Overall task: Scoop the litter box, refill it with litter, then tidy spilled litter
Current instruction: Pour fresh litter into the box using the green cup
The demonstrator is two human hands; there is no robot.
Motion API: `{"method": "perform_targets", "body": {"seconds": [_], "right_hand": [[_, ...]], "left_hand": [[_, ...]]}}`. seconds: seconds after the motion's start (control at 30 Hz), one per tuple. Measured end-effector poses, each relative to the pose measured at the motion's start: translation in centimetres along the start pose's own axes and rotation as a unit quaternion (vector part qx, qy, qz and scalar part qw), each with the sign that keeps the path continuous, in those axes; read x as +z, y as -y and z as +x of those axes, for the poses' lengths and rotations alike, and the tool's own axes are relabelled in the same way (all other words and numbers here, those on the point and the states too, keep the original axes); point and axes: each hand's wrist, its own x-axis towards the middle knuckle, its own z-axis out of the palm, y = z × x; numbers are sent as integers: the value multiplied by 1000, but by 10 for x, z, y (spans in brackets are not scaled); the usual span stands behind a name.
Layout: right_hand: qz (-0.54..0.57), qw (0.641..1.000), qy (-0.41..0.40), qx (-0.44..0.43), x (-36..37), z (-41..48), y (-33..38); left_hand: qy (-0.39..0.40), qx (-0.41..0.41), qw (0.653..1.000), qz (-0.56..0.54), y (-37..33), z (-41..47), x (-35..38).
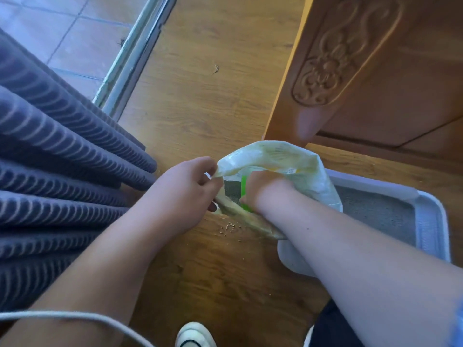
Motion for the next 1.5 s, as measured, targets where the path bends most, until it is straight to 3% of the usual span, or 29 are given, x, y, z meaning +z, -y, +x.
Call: {"method": "perform_targets", "body": {"seconds": [0.33,0.67,0.93,1.23,1.4,1.5], "right_hand": [[98,994,-18,-52,15,5,-3],[301,943,-14,-143,3,2,14],[222,965,37,-136,-17,-9,13],[243,960,-11,-142,-22,-23,-14],[201,967,-60,-144,-45,-42,-39],[254,952,-66,-156,-59,-55,-59]], "left_hand": [[17,33,998,-42,-7,-8,3],[0,5,992,-123,5,-2,-7],[-69,-25,997,-5,17,5,-5],[-129,-74,983,105,15,25,6],[-96,-130,971,176,14,37,3],[-68,-177,963,193,20,45,2]]}}
